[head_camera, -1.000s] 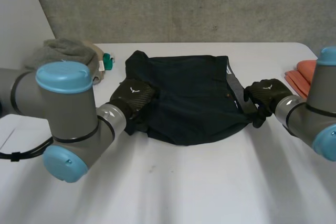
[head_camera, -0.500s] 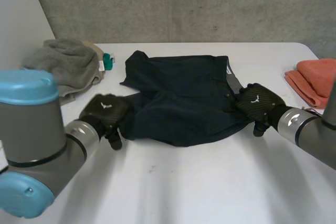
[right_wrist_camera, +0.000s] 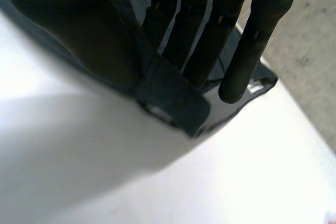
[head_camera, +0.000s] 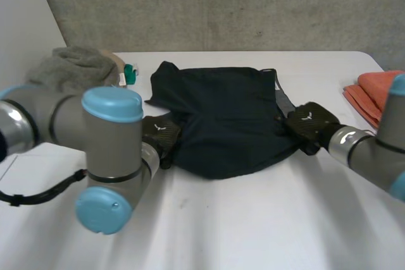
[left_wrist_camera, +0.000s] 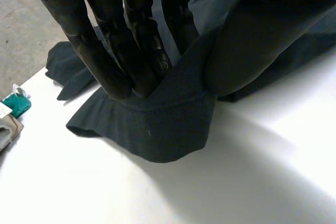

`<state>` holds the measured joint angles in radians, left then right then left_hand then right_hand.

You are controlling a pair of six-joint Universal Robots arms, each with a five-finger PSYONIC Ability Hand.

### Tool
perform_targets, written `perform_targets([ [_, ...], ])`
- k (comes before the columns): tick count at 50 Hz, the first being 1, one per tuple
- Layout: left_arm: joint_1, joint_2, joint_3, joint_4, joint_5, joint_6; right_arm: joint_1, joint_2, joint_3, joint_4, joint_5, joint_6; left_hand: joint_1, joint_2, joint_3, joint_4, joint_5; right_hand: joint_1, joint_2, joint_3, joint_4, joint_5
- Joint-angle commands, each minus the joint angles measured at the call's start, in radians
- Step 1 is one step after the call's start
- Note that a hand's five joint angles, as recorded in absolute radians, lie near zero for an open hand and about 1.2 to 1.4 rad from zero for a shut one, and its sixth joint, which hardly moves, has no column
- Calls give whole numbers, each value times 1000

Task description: Fold the laundry.

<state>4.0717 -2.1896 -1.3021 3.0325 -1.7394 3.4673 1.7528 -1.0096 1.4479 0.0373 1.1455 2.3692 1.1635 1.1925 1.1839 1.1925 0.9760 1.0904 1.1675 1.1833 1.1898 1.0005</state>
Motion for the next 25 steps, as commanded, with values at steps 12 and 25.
perform_targets([
  [12,-11,248,-181,-394,153,408,-105,-145,-7,813,54,-392,233,204,212,204,246,306,229,213,206,221],
  [25,18,-137,487,-64,67,392,34,29,-334,332,183,143,233,204,212,204,246,306,229,213,206,221],
])
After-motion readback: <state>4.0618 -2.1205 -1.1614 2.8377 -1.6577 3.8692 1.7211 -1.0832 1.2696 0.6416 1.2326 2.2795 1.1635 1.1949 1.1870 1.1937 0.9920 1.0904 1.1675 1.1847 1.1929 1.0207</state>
